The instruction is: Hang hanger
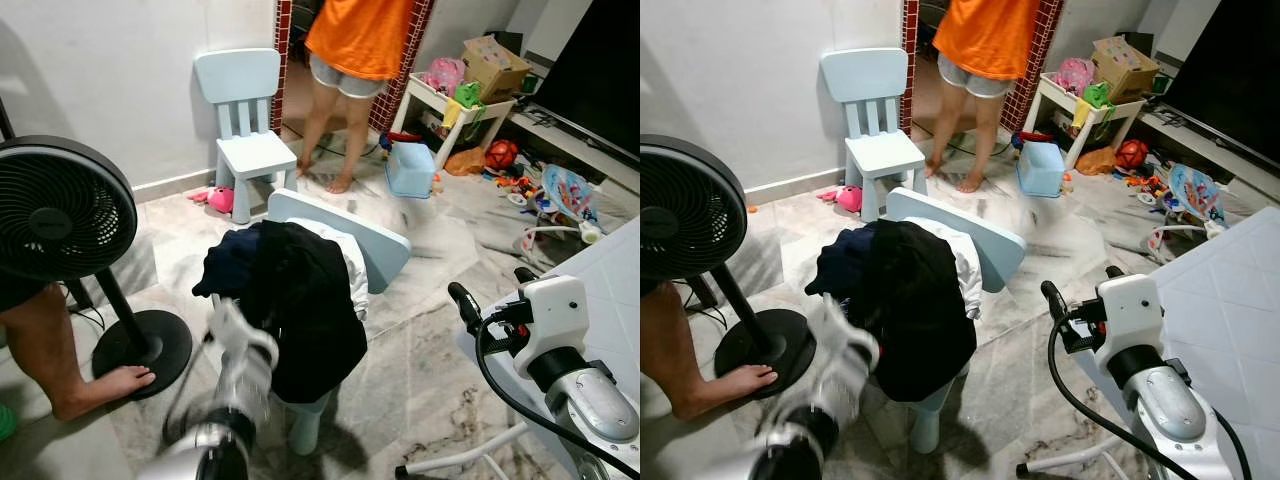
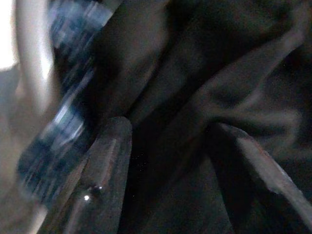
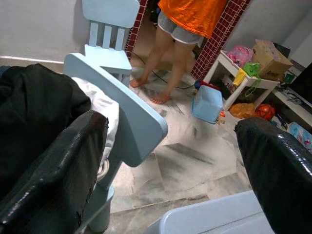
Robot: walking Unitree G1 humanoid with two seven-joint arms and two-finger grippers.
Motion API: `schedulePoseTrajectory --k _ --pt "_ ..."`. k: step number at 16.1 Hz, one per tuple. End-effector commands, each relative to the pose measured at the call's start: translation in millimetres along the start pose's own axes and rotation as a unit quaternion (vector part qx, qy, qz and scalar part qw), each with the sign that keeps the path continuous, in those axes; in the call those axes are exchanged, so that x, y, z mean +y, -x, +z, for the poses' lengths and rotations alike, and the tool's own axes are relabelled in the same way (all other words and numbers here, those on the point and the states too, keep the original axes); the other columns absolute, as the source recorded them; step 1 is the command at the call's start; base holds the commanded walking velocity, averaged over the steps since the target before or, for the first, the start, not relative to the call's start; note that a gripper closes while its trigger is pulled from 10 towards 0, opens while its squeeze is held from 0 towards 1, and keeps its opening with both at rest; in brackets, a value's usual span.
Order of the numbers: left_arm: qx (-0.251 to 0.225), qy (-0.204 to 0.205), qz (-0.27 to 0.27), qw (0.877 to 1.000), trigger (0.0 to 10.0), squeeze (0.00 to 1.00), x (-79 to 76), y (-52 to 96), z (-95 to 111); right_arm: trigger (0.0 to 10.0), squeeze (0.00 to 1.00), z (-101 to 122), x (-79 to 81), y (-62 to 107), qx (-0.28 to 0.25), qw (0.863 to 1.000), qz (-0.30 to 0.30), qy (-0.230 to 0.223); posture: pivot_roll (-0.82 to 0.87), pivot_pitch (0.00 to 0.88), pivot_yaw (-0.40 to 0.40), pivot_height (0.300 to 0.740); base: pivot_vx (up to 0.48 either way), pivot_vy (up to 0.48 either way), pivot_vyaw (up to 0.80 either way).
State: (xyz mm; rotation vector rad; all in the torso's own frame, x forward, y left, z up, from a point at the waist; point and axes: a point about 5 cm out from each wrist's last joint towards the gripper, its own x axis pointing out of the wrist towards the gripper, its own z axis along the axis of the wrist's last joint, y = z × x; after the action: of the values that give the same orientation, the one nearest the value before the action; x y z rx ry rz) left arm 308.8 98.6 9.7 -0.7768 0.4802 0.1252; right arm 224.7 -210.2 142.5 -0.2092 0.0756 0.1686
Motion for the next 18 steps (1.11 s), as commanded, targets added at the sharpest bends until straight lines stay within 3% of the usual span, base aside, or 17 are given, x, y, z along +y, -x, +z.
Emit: schedulePoseTrajectory --k 1,2,4,5,7,15,18 --pt "0.019 -0.024 -0.007 1.0 1.2 0.0 -4.8 -0.9 -3.7 10.0 0.0 0.2 -4.2 -1.0 -0.002 1.0 -0.011 0.003 -0.34 0.0 -0.13 0.74 0.0 0.0 0.0" --pt "0.027 -0.04 -0.009 0.999 1.5 0.0 -3.4 -1.0 -4.0 10.0 0.0 0.4 -4.4 -2.1 -0.003 1.0 -0.012 0.003 -0.34 0.0 -0.131 0.74 0.0 0.0 0.0" --pt "0.045 -0.041 -0.003 0.998 0.4 0.0 1.4 0.0 -8.2 10.0 0.0 1.5 -4.4 -4.0 -0.005 1.0 -0.013 0.003 -0.34 0.002 -0.132 0.74 0.0 0.0 0.0" --pt "0.05 -0.038 -0.004 0.998 2.2 0.0 1.1 0.2 -9.6 10.0 0.0 1.7 -4.0 -4.2 -0.005 1.0 -0.012 0.003 -0.34 0.003 -0.134 0.74 0.0 0.0 0.0" --pt "0.055 -0.042 -0.007 0.998 0.0 0.0 -0.1 0.4 -11.7 10.0 0.0 1.5 -3.8 -4.1 -0.005 1.0 -0.011 0.004 -0.34 0.001 -0.136 0.74 0.0 0.0 0.0" --pt "0.064 -0.045 0.006 0.997 0.0 0.0 4.6 0.2 -10.4 10.0 0.0 1.2 -0.7 -12.1 -0.009 1.0 -0.011 0.001 -0.33 0.0 -0.126 0.74 0.0 0.0 0.0" --pt "0.061 -0.066 -0.004 0.996 0.0 0.0 2.5 -1.6 -4.1 10.0 0.0 1.7 -0.7 -17.1 -0.015 1.0 -0.014 -0.002 -0.31 0.0 -0.118 0.74 0.0 0.0 0.0"
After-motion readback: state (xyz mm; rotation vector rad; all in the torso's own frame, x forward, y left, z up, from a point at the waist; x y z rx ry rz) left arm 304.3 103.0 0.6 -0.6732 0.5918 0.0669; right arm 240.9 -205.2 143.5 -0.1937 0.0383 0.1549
